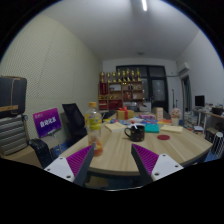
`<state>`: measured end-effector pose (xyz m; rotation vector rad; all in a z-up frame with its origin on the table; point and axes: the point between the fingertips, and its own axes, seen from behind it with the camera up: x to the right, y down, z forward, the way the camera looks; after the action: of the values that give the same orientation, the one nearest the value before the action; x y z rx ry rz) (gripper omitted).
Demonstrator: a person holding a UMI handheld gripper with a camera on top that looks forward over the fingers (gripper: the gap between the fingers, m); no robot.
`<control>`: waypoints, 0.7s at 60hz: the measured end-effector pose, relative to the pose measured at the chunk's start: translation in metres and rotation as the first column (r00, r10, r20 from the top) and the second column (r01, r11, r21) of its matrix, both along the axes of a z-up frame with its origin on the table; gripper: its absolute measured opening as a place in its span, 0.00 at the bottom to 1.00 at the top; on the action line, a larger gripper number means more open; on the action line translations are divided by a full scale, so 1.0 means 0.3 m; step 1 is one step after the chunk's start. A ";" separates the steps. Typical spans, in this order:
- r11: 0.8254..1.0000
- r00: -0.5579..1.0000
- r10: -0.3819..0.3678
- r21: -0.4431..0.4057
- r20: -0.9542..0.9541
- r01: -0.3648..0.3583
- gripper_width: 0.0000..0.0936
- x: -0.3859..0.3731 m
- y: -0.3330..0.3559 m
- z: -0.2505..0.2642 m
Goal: Pour water
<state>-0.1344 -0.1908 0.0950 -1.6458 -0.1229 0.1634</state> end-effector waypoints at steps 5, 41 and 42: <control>1.000 0.999 0.026 0.012 0.026 -0.027 0.88 -0.122 0.086 -0.004; 0.996 0.999 -0.048 0.074 0.020 0.047 0.55 -0.326 0.587 -0.009; 0.996 0.999 -0.049 0.071 0.014 0.048 0.55 -0.323 0.587 -0.010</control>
<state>-0.2314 -0.0146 0.0919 -1.5787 -0.0995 0.1083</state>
